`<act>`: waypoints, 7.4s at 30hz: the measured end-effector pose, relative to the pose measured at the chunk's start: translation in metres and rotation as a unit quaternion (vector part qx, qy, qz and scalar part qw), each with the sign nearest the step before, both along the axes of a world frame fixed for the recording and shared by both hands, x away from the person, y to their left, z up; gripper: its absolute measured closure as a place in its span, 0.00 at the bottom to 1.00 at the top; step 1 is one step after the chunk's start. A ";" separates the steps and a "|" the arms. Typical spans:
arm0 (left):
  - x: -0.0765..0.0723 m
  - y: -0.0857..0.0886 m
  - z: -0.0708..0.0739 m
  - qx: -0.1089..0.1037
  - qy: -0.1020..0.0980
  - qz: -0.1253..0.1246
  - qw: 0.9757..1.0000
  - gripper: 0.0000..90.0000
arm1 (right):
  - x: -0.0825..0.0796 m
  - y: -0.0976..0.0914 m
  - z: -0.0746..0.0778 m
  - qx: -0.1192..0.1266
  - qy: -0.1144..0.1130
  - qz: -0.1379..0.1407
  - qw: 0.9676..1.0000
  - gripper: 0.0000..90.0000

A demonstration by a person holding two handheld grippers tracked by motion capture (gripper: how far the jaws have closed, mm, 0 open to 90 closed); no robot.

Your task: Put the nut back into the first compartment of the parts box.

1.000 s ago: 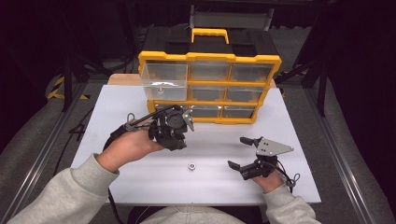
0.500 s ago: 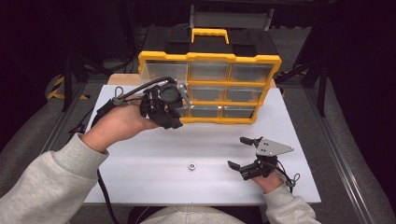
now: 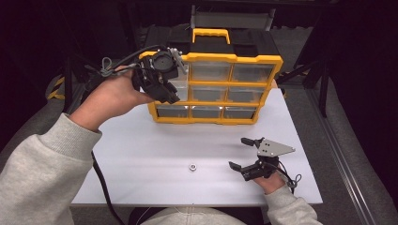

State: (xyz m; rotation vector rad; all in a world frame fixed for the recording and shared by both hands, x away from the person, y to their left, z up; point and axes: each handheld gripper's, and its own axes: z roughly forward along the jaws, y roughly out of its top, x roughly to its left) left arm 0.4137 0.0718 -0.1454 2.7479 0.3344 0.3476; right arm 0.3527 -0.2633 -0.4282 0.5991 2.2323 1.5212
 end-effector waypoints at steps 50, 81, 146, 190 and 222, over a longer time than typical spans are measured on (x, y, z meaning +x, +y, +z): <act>0.098 0.004 -0.028 -0.004 0.050 0.116 0.992 0.77 | 0.000 -0.002 0.000 0.001 0.005 0.008 1.000 0.03; 0.111 0.002 -0.037 0.015 0.117 0.123 0.985 0.68 | -0.001 -0.001 0.000 -0.001 0.008 0.015 1.000 0.03; -0.027 -0.050 -0.206 -0.032 0.045 -0.027 0.998 0.10 | 0.000 -0.001 0.000 0.001 0.007 0.009 1.000 0.03; -0.020 -0.066 -0.278 0.045 0.109 -0.033 0.992 0.77 | 0.000 -0.001 -0.001 -0.003 0.011 0.012 1.000 0.03; -0.026 -0.049 -0.146 0.025 0.073 -0.055 0.996 0.77 | 0.000 -0.001 -0.001 0.000 0.011 0.011 1.000 0.03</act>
